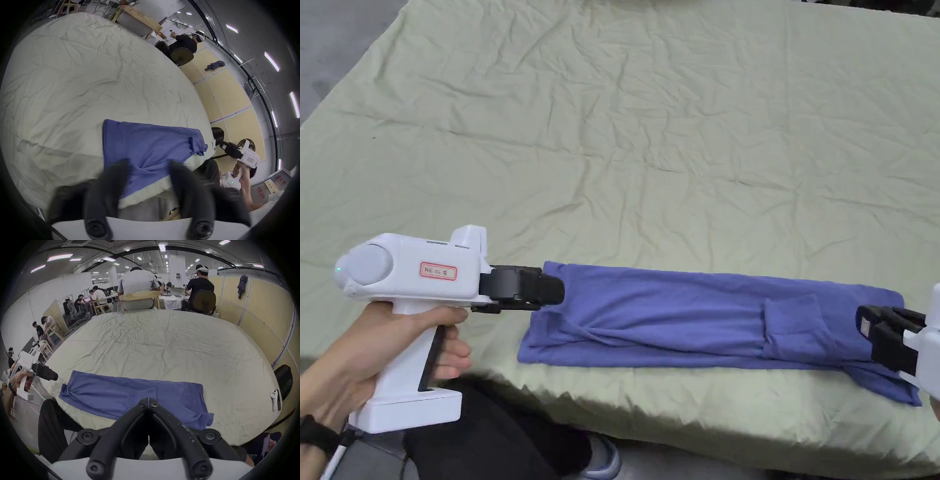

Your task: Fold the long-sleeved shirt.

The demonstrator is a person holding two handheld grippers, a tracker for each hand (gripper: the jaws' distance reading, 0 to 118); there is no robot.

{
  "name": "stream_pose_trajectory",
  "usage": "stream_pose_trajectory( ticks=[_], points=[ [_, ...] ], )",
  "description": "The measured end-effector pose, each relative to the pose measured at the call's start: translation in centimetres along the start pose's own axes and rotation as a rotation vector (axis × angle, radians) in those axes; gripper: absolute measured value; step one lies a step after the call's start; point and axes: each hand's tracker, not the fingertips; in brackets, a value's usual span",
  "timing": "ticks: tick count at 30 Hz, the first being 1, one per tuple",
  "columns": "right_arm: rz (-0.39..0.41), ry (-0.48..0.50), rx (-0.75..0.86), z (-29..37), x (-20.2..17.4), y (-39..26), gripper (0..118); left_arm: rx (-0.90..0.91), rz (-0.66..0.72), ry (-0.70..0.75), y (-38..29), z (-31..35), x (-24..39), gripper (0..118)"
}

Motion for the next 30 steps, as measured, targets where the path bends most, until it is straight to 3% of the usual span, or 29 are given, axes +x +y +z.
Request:
stream_pose_trajectory(
  ticks=[1, 3, 9, 14, 25, 26, 28, 30],
  points=[
    [0.003, -0.002, -0.007, -0.2, -0.1, 0.2, 1, -0.020, 0.015, 0.033, 0.4, -0.5, -0.7, 93],
    [0.008, -0.007, -0.013, -0.5, -0.4, 0.5, 1, -0.032, -0.001, 0.047, 0.8, -1.2, -1.9, 87],
    [0.012, -0.020, -0.043, -1.3, -0.8, 0.8, 1, -0.086, 0.018, 0.047, 1.4, -3.3, -5.9, 85],
    [-0.001, -0.028, -0.076, -2.1, -1.0, 0.5, 1, -0.081, 0.106, -0.118, 0.8, -4.0, -6.8, 85],
    [-0.030, 0.006, -0.085, -2.8, -1.5, 0.5, 1, -0.133, 0.062, -0.238, 1.8, -10.0, -4.2, 84],
    [-0.033, 0.008, -0.084, -2.8, -1.5, 0.5, 1, -0.128, 0.070, -0.259, 1.6, -10.2, -4.1, 78],
    [-0.037, 0.007, -0.089, -2.9, -1.3, 0.3, 1, -0.150, 0.087, -0.201, 1.4, -11.3, -4.0, 54],
    [-0.042, 0.007, -0.091, -2.8, -1.2, 0.1, 1, -0.126, 0.051, -0.162, 0.9, -11.6, -4.1, 23]
  ],
)
